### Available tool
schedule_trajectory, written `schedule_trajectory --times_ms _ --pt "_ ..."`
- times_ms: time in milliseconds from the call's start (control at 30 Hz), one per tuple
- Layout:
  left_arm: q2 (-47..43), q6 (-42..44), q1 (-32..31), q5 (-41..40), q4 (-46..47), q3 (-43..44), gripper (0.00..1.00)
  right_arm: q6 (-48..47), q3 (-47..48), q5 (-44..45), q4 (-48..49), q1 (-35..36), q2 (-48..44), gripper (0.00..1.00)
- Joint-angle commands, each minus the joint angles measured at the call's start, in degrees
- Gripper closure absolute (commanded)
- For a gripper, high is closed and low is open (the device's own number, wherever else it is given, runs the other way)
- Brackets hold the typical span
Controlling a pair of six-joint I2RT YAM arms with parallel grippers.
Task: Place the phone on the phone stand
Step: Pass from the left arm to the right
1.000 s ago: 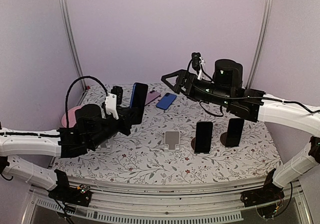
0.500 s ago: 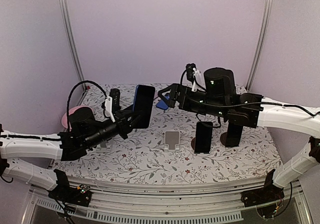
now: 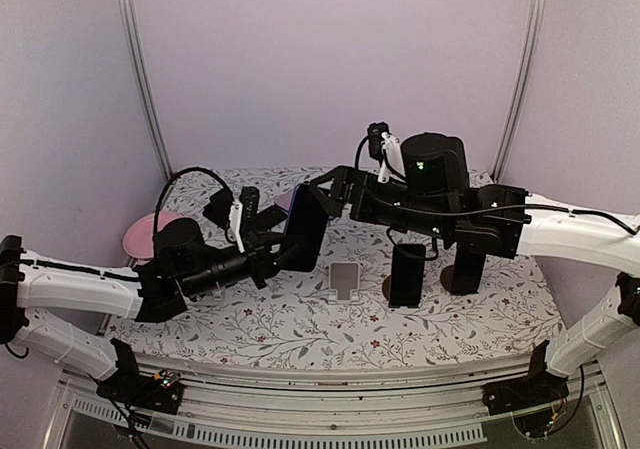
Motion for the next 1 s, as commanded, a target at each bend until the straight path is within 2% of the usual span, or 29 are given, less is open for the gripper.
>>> schedule_trajectory --times_ms 0,133,367,567,733,967 --pt "0.91 -0.30 0.69 3.28 7.13 0.98 1.00 0.81 2.26 2.18 -1.59 0.11 2.51 0.01" --pt "1.85 -0.16 0.61 3.90 8.29 1.09 1.00 2.17 3.16 0.68 -1.90 0.18 4.66 0.00" --pt "3.90 0.27 0.69 5.05 8.13 2.00 1.00 5.26 2.62 -1.09 0.02 0.15 6.26 0.14" --pt "4.47 0.74 0.69 4.18 7.42 2.17 1.00 7.01 2.29 0.08 -0.01 0.15 6.60 0.17" --pt "4.82 2.25 0.60 3.91 6.00 2.85 1.00 7.35 2.67 1.14 0.32 0.19 7.34 0.23" --pt "5.04 4.15 0.19 2.95 3.83 3.52 1.00 7.22 4.06 1.90 -0.61 0.14 8.82 0.24"
